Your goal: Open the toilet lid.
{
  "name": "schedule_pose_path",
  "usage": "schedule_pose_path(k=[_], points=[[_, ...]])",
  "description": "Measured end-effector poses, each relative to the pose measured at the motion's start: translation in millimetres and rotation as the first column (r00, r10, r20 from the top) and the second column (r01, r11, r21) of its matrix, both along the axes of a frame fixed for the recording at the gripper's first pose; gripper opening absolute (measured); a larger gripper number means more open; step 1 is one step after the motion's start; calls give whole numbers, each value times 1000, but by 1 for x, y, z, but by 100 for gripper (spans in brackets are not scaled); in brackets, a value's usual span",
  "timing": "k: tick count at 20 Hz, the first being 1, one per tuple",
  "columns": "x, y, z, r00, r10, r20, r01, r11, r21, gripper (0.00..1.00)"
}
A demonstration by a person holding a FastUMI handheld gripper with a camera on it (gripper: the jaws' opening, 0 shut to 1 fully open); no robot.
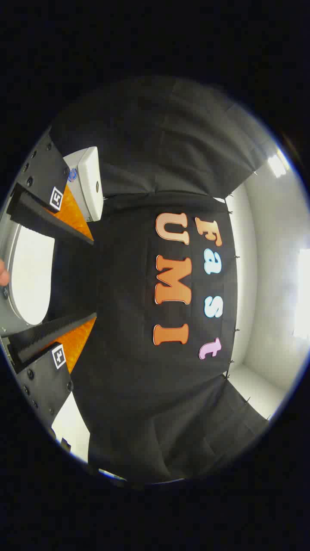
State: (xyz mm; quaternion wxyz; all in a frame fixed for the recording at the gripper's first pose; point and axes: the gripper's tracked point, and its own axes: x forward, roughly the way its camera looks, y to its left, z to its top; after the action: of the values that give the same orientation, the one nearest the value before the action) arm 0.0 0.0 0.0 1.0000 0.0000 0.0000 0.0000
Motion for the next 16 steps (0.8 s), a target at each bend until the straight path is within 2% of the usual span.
schedule_pose_path(k=[3, 7, 10, 14, 16], points=[[0, 7, 5, 1000, 16, -3, -16, 998, -55, 97], [0, 17, 8, 999, 44, -2, -44, 998, -46, 97], [1, 15, 8, 999, 34, -7, -34, 998, -50, 97], [-2, 17, 10, 999, 47, 1, -47, 999, 1, 97], [-2, 13, 11, 999, 34, -2, -34, 999, -16, 97]])
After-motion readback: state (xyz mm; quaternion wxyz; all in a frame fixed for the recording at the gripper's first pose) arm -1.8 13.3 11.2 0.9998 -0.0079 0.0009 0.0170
